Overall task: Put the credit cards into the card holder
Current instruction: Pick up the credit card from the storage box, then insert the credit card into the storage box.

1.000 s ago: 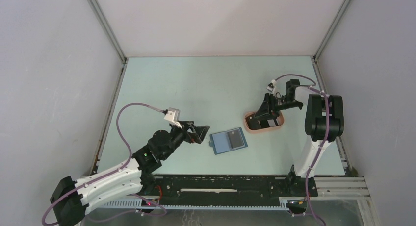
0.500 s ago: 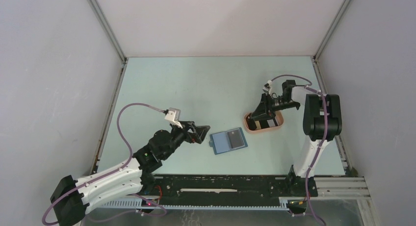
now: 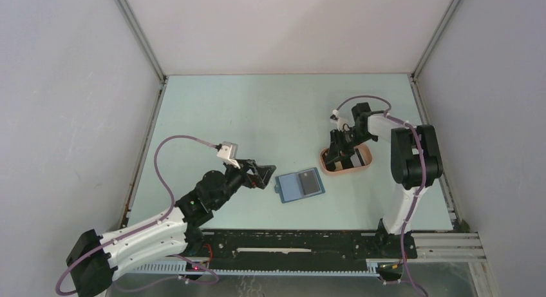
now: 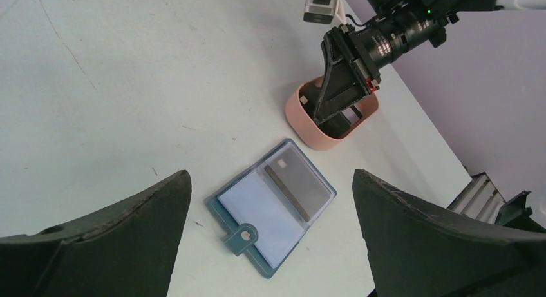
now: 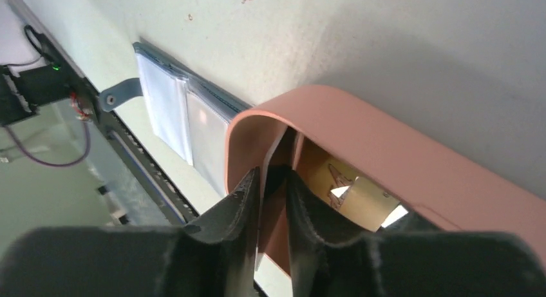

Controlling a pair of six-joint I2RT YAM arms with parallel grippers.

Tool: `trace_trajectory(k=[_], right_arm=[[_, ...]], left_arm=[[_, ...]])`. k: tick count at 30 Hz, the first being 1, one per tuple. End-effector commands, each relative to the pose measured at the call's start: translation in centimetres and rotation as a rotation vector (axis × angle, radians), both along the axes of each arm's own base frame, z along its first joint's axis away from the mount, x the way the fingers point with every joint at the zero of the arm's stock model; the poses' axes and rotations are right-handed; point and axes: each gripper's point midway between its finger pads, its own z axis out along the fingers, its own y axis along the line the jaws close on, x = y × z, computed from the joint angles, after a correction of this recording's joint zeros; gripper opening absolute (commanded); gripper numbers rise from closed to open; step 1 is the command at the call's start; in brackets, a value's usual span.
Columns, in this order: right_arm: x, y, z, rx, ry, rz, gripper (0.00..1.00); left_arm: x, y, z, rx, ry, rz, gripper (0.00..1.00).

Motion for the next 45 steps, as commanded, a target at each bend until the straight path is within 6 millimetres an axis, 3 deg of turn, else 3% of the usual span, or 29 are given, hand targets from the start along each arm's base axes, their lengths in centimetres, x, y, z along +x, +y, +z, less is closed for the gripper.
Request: trace_trajectory(k=[1, 5, 16, 26, 32, 36, 41, 45], right_arm=[[1.7, -0.7, 1.7, -0.129, -0.161, 0.001, 0.22], [2.1, -1.6, 3.3, -0.088, -0.182, -0.036, 0.0], [1.6, -2.1, 8.9, 0.356, -0.08, -0.124, 0.0], [-0.1, -0.5, 16.8, 0.907, 0.001, -0.071, 0.0], [-3.1, 2.8, 18.4, 0.91, -0.061, 0.087, 0.0], [-5.1, 4.9, 19.4, 0.915, -0.106, 0.198, 0.0], [-6.8, 6.1, 20.0, 0.897, -0.17, 0.276, 0.0], [-7.8, 6.7, 20.3, 0.906, -0.184, 0.312, 0.0]], left_arm=[[0.3, 0.0, 0.7, -0.019, -0.013, 0.008, 1.0], [0.3, -0.1, 0.9, -0.024, -0.014, 0.007, 1.0], [0.1, -0.8, 1.9, -0.058, -0.016, -0.022, 1.0], [-1.6, -4.2, 5.6, -0.25, -0.012, -0.196, 1.0], [-2.2, -6.1, 8.2, -0.383, -0.004, -0.285, 0.99], [-1.3, -6.8, 8.8, -0.441, 0.055, -0.27, 0.97], [-0.1, -7.8, 9.6, -0.518, 0.089, -0.289, 0.91], [0.5, -9.7, 10.1, -0.535, 0.108, -0.347, 0.8]])
